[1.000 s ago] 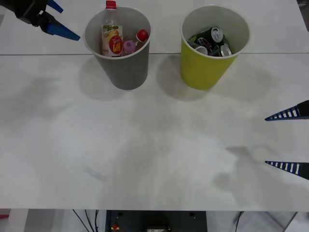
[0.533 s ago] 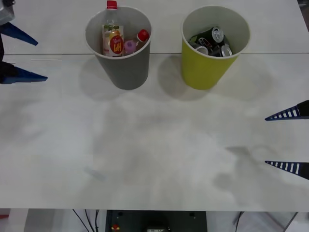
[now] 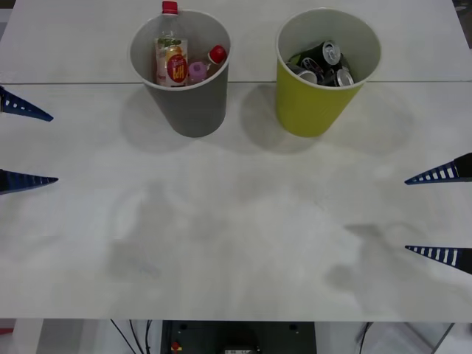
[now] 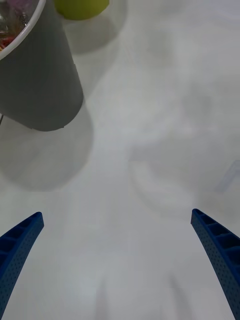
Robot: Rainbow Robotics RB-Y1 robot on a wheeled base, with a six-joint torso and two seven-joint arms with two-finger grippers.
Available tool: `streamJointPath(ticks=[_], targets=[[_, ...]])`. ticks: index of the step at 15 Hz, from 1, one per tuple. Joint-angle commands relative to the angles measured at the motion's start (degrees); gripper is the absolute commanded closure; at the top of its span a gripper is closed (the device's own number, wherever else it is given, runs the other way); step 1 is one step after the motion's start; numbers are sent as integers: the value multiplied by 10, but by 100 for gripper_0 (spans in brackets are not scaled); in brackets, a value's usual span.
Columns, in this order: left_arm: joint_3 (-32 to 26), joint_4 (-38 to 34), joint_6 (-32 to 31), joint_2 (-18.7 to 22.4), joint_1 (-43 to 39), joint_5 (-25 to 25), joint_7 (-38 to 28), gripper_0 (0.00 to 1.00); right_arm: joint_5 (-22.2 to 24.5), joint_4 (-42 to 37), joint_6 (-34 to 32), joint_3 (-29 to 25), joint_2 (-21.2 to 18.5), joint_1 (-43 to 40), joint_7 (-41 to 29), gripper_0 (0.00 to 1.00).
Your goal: Put the can into the green bin and the plastic bottle into the gray bin
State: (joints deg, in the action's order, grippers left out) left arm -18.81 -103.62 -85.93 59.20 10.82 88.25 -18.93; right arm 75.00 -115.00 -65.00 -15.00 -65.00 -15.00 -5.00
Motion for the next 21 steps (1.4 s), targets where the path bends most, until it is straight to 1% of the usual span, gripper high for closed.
streamJointPath(ticks=[1,3,6,9,12,21], targets=[[-24,-18,31,-30,-65,-33,51,0,0,0,0,0,0,0,0,0],[-37,-31,39,-44,-108,-52,90,0,0,0,0,0,0,0,0,0],[-48,-58,41,-59,-159,-55,138,0,0,0,0,0,0,0,0,0],[-52,-91,45,-73,-196,-55,147,0,0,0,0,0,0,0,0,0],[-52,-108,45,-75,-216,-55,152,0,0,0,0,0,0,0,0,0],[-42,-114,45,-75,-222,-54,155,0,0,0,0,0,0,0,0,0]])
